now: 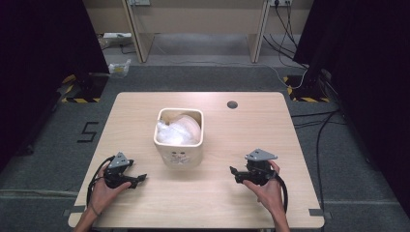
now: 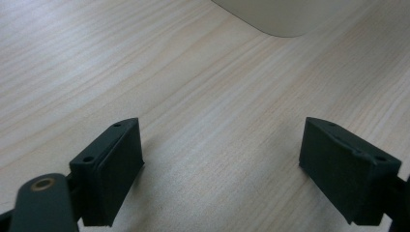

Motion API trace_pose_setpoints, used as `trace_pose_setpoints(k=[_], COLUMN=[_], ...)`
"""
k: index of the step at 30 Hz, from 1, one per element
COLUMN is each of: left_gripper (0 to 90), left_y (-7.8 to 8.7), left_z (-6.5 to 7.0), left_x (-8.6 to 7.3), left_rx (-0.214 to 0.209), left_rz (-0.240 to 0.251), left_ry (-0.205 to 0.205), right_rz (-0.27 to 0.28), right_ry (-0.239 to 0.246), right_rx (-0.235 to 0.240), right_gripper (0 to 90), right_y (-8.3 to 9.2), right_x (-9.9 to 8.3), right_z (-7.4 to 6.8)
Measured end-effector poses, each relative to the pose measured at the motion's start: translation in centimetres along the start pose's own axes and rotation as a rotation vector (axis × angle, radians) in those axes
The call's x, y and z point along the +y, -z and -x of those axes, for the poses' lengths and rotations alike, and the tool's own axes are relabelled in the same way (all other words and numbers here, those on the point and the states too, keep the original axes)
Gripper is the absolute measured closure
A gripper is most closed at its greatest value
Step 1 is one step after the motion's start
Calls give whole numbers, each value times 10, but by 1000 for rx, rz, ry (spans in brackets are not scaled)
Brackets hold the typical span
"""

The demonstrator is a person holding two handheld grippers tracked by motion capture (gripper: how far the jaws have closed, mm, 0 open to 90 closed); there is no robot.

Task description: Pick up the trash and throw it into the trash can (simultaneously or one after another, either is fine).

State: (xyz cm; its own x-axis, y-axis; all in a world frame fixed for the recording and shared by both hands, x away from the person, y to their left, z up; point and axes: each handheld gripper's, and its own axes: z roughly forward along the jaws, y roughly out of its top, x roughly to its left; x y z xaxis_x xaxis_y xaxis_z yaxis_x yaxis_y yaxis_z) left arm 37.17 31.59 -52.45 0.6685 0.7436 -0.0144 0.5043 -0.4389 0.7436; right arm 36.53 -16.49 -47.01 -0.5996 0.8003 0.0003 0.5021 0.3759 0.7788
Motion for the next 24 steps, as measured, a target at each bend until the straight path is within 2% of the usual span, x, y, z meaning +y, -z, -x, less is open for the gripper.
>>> trace_pose_setpoints(k=[12, 24], left_gripper=[145, 144], left_y=[0, 0], left_z=[0, 0], left_x=[0, 0], left_rx=[-2, -1], left_rz=[0, 0], left_ry=[1, 1], right_rz=[-15, -38], right_ry=[16, -6], right_rx=[-1, -21], right_gripper=[211, 210], right_y=[-1, 4], right_x=[-2, -22], right_z=[-6, -3])
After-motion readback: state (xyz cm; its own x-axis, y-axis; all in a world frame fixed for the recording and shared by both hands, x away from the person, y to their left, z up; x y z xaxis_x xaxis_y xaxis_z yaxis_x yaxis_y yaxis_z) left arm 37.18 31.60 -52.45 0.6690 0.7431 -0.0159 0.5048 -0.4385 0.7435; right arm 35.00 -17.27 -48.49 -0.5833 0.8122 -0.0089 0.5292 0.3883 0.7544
